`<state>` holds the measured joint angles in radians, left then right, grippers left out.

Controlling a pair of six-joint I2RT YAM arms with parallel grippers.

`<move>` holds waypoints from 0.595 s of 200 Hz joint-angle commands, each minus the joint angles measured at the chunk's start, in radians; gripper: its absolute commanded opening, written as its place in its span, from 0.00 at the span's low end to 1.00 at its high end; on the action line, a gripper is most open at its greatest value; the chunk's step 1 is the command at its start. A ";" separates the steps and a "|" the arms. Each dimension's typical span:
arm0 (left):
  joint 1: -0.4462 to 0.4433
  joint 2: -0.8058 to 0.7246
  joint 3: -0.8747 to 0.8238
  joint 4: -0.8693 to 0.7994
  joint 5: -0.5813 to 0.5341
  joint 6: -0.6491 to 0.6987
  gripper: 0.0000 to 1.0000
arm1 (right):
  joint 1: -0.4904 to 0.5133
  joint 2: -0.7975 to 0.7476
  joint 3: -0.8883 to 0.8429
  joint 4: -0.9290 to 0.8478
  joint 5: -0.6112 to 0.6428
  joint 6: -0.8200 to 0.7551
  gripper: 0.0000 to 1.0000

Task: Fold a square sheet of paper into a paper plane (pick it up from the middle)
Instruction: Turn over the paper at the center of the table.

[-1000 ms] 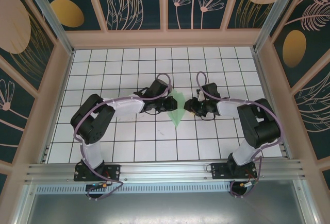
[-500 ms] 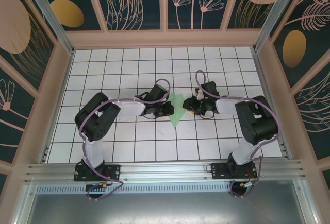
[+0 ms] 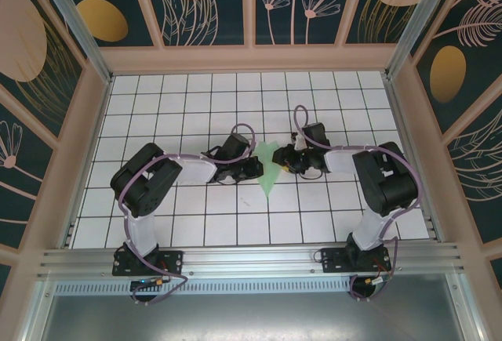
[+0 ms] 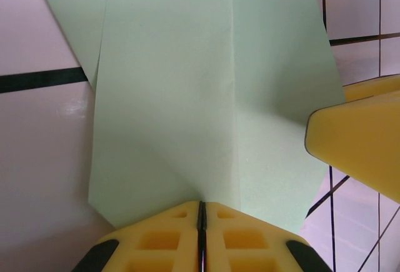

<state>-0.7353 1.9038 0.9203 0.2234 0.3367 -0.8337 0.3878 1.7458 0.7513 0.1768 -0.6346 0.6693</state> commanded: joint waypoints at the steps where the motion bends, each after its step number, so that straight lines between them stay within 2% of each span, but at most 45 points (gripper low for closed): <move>1: -0.005 0.001 -0.038 -0.020 0.030 -0.026 0.11 | 0.014 0.031 0.030 0.051 -0.046 0.006 0.37; 73: -0.004 -0.004 -0.043 -0.012 0.028 -0.030 0.11 | 0.049 0.090 0.096 0.013 -0.063 -0.050 0.36; 119: -0.005 -0.012 -0.052 0.000 0.025 -0.036 0.11 | 0.061 0.115 0.115 -0.010 -0.054 -0.071 0.23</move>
<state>-0.7353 1.9007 0.8997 0.2592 0.3435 -0.8516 0.4397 1.8416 0.8402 0.1761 -0.6758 0.6273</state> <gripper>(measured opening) 0.108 0.255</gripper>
